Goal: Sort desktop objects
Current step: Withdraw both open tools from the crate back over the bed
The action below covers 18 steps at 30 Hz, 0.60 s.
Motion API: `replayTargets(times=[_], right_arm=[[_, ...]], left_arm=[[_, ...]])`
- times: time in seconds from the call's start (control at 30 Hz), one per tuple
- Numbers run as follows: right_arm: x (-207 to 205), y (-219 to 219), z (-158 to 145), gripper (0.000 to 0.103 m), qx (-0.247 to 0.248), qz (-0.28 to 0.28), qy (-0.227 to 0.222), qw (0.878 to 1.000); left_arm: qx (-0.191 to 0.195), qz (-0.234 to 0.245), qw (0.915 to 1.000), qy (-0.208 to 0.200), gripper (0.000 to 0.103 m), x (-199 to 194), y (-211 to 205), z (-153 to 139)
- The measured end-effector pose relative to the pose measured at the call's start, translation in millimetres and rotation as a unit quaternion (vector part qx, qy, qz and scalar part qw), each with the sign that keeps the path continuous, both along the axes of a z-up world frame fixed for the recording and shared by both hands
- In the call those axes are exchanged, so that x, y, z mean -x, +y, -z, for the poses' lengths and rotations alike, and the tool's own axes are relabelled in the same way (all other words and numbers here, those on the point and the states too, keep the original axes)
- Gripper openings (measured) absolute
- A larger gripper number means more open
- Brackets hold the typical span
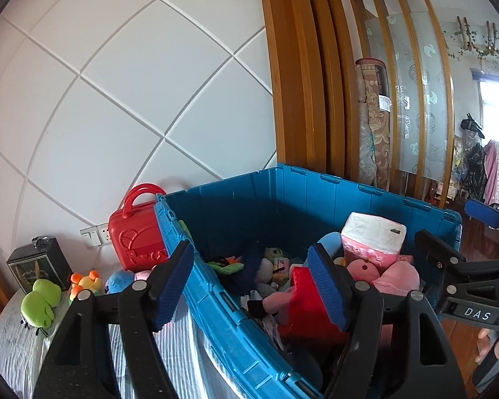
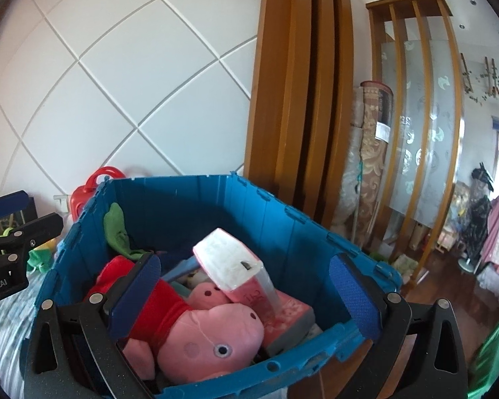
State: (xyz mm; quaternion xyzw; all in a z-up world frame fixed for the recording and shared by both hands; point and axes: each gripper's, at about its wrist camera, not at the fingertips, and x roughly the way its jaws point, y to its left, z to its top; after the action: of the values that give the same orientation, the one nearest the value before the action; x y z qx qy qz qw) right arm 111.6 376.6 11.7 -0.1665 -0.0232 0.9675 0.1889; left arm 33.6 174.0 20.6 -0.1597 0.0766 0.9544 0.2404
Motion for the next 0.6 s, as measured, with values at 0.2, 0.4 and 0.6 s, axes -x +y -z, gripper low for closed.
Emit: replayTargets(times=[0.2,0.4,0.6], right_arm=[[0.4,-22.0,-4.2,0.103,0.004,-0.022,0.005,1.000],[1.9,-61.1,-13.7,0.103,0.001,-0.051,0.013,0.999],[4.2,-117.8,-22.6,0.103,-0.009,-0.078,0.023,0.997]], left_arm=[[-0.009,-0.030,0.9995,0.007,0.071,-3.2,-33.0,0.9],[-0.021,-0.069,0.9973,0.014,0.087,-1.7,-79.1,3.2],[-0.029,-0.089,0.9956,0.007,0.087,7.4,-134.0,6.6]])
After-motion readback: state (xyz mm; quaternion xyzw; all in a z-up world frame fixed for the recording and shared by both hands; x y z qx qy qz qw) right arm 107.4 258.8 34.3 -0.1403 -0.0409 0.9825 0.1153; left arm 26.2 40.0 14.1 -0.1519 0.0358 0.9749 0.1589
